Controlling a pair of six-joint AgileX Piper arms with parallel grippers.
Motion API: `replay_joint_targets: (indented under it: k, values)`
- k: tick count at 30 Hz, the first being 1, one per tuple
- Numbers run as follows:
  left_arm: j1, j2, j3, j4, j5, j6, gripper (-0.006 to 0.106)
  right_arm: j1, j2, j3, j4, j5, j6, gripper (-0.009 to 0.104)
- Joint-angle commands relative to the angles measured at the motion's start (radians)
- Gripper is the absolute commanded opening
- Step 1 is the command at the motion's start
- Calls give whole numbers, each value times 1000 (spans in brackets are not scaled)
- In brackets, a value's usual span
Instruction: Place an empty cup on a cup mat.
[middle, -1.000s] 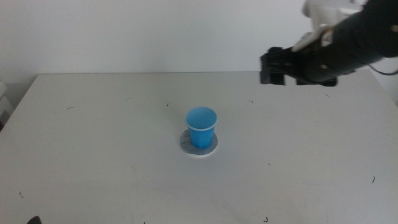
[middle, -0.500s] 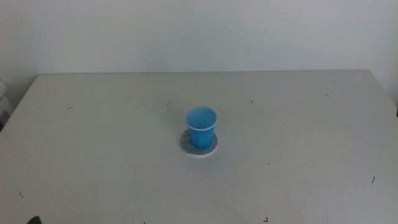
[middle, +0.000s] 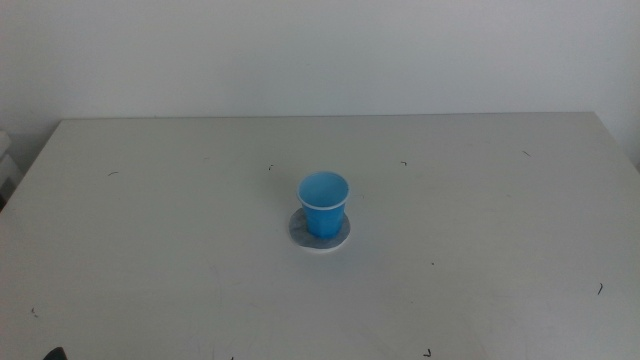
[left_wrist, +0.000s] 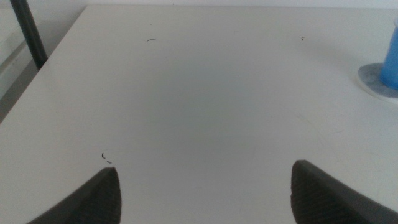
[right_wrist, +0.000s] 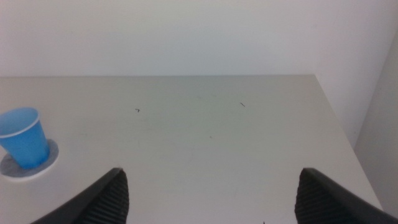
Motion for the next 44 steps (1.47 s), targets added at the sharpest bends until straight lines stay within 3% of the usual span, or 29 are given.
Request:
replay_joint_targets:
  k: [1,4,25,44]
  values:
    - [1,-12,-6,0,-67,-11,105,-3,-34,16,-9,-138,-17,94]
    - [1,-12,-6,0,-67,-11,105,-3,-77,71,-14,-199,-20,94]
    - [1,-12,-6,0,-67,-11,105,-3,-116,362,-34,-198,-20,94]
    - [1,-12,-6,0,-67,-11,105,-3,-285,365,-32,-165,-20,94]
